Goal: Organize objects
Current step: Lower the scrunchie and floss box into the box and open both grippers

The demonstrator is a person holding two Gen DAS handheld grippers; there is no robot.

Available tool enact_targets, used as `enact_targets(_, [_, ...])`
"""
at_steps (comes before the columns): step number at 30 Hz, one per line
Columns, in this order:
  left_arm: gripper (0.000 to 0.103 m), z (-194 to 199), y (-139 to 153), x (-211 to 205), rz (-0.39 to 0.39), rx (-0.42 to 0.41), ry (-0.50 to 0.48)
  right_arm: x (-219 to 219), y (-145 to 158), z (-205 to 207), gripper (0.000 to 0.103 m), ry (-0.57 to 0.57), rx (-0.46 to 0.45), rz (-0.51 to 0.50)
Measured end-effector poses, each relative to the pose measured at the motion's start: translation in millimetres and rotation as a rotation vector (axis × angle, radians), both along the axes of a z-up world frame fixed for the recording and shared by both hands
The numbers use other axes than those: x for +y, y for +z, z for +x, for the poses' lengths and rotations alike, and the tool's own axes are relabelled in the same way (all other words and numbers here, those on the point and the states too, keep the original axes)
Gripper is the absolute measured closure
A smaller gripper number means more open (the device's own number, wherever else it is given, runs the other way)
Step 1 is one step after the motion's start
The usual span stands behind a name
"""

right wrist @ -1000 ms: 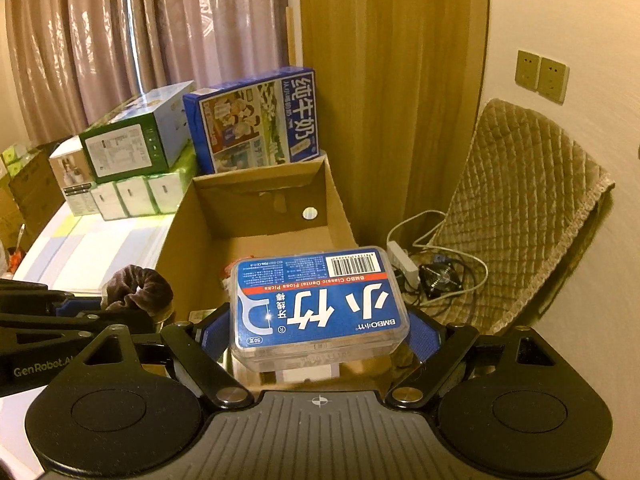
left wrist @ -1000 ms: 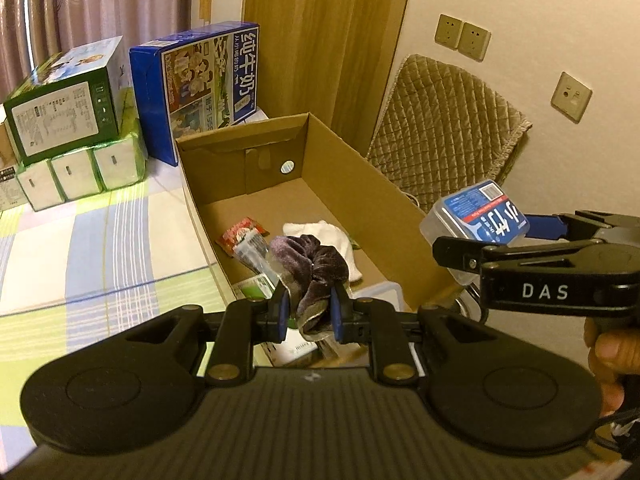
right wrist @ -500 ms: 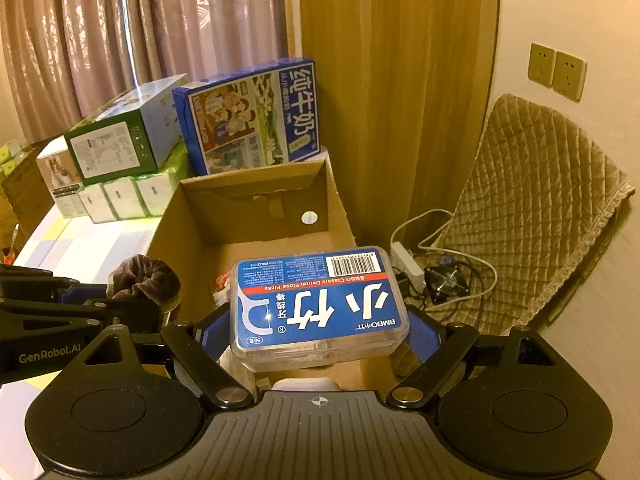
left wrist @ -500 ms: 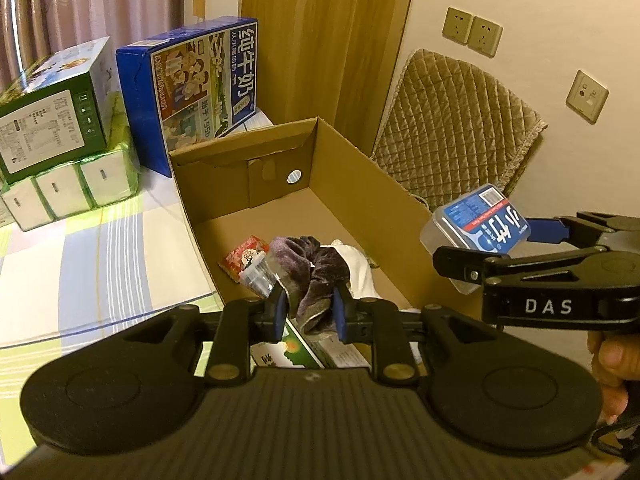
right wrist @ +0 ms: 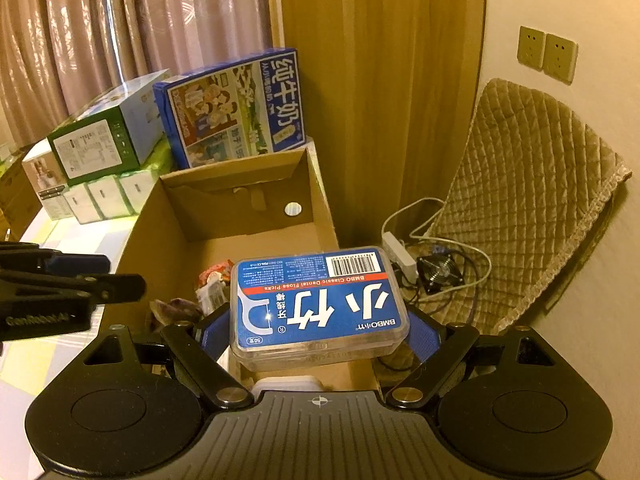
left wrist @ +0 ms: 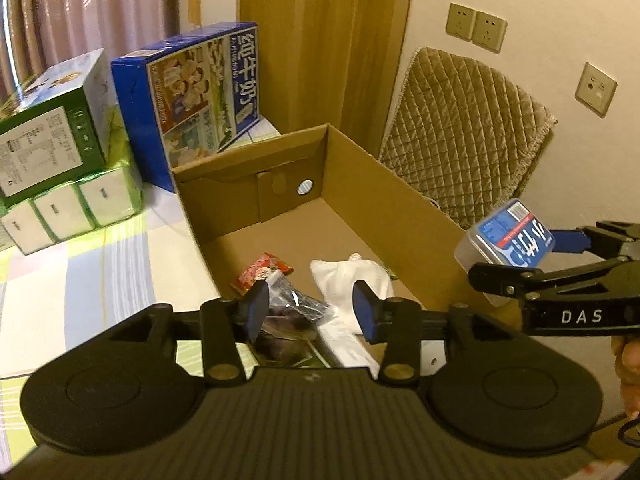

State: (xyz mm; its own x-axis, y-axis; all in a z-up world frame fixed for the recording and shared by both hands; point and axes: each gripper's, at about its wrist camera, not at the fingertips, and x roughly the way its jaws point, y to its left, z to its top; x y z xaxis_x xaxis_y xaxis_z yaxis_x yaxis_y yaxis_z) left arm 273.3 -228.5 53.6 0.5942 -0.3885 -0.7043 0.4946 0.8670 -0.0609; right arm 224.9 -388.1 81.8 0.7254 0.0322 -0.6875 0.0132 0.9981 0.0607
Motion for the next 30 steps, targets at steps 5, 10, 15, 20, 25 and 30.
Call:
enact_targets(5, [0.053, -7.4, 4.2, 13.6, -0.003, 0.0, 0.025, 5.5, 0.7, -3.0, 0.019, 0.014, -0.001, 0.012])
enact_targets(10, [0.042, -15.8, 5.8, 29.3, 0.001, 0.006, 0.043, 13.8, 0.5, -2.1, 0.018, 0.028, -0.001, 0.027])
enact_targets(15, [0.04, -19.9, 7.0, 38.8, 0.005, 0.008, 0.059, 22.6, 0.9, 3.1, 0.018, 0.041, 0.001, 0.033])
enact_targets(20, [0.031, -20.8, 8.3, 47.9, 0.003, 0.003, 0.076, 29.7, 2.3, 14.6, 0.018, 0.05, -0.016, 0.046])
enact_targets(25, [0.025, -20.8, 7.6, 57.2, -0.005, 0.012, 0.099, 28.9, 6.6, 27.3, 0.006, 0.055, -0.049, 0.132])
enact_targets(30, [0.018, -29.4, 7.7, 63.9, -0.014, 0.017, 0.111, 26.7, 13.1, 13.5, 0.005, 0.041, -0.06, 0.138])
